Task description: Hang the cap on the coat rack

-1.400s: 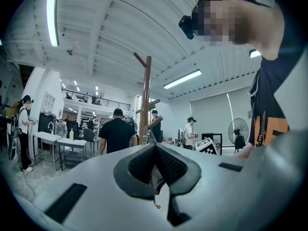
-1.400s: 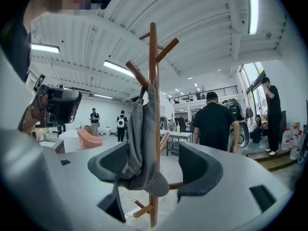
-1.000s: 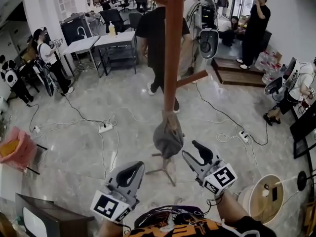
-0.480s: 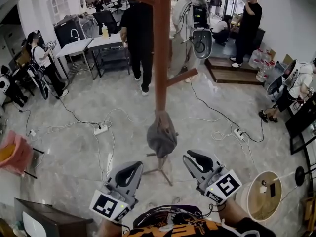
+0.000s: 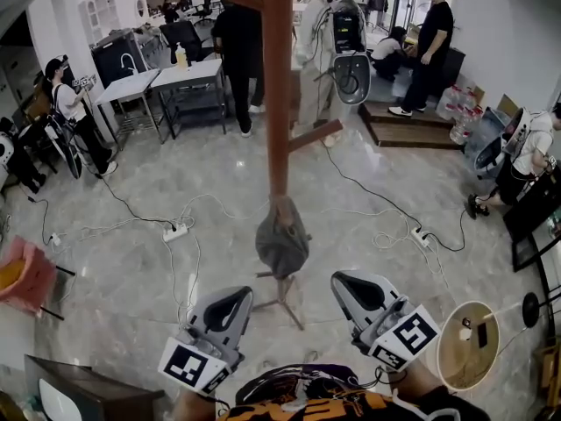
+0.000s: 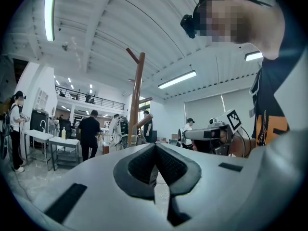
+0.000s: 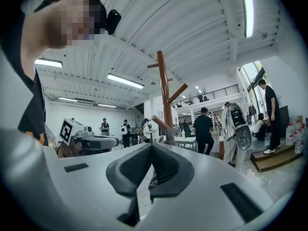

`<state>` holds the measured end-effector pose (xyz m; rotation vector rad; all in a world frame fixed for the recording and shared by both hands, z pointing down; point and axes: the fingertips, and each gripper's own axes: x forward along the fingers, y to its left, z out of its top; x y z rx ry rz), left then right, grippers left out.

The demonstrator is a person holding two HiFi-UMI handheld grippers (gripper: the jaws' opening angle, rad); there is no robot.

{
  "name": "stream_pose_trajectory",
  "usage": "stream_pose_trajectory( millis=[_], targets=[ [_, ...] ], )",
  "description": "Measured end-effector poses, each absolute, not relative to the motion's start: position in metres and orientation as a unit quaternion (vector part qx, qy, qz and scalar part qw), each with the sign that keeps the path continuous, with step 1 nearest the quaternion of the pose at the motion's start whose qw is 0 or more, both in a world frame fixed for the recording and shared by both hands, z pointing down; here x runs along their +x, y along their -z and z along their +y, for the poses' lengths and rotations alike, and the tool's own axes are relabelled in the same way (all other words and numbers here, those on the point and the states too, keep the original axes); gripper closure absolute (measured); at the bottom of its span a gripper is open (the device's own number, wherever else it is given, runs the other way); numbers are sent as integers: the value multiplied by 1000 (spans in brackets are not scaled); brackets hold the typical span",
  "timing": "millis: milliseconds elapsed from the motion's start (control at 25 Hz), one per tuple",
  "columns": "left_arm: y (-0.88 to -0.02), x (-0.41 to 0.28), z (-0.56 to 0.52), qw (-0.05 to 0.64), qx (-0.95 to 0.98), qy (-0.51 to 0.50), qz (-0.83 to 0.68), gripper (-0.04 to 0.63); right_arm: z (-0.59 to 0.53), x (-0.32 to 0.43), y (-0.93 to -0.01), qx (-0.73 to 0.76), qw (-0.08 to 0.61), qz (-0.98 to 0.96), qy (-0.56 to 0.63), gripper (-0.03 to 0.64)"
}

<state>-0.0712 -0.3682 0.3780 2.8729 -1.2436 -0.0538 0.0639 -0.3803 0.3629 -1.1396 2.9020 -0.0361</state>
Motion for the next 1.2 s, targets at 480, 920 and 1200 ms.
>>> stream_pose_trajectory(
  millis=[480, 920, 1200],
  targets=[
    [-379, -73, -355, -1, 918, 17, -395, 572, -374, 61, -375, -361, 20, 932, 4, 603],
    [-382, -70, -352, -3, 917, 10, -398, 572, -375, 54, -387, -352, 8, 936, -17, 603],
    [-375, -77, -358, 1, 917, 11, -399, 572, -381, 46, -379, -348, 6, 937, -18, 603]
  ],
)
